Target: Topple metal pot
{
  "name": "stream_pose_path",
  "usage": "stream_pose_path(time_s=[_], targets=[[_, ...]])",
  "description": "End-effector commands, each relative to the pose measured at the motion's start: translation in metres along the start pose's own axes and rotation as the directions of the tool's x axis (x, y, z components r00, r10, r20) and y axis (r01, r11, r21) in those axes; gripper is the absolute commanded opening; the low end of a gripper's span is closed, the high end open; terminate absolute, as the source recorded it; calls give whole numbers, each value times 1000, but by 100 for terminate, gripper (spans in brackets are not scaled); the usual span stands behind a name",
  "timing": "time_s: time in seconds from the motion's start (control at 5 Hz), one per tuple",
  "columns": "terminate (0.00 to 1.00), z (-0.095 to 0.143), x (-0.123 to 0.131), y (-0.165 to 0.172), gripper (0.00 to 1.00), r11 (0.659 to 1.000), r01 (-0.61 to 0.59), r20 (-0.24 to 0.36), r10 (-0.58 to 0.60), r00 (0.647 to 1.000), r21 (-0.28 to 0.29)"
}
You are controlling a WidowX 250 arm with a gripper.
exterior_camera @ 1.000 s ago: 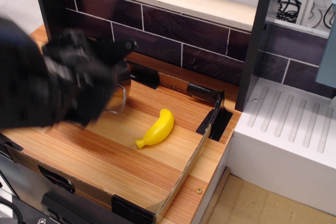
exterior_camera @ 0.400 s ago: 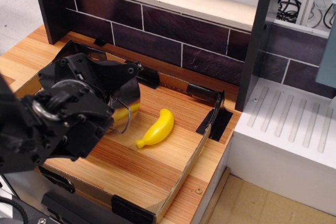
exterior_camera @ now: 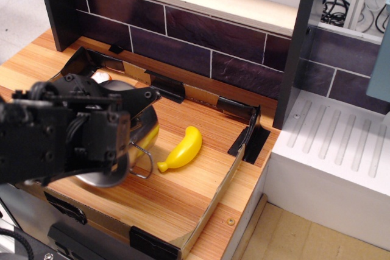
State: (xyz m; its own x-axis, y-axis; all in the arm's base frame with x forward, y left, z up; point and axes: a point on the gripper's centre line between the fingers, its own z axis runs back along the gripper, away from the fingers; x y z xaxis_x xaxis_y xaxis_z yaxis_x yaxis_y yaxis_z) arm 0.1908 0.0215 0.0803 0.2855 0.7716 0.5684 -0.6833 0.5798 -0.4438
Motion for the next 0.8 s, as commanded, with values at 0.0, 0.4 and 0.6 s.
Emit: stream_pose_path(time_s=[0.0, 0.4, 0.6], targets=[[0, 25, 4, 3, 100, 991, -118, -170, 129, 977, 69], [0, 55, 38, -13, 100, 938, -118, -620, 306, 722, 325], [0, 61, 58, -27, 100, 936, -165, -655, 337, 676, 311]])
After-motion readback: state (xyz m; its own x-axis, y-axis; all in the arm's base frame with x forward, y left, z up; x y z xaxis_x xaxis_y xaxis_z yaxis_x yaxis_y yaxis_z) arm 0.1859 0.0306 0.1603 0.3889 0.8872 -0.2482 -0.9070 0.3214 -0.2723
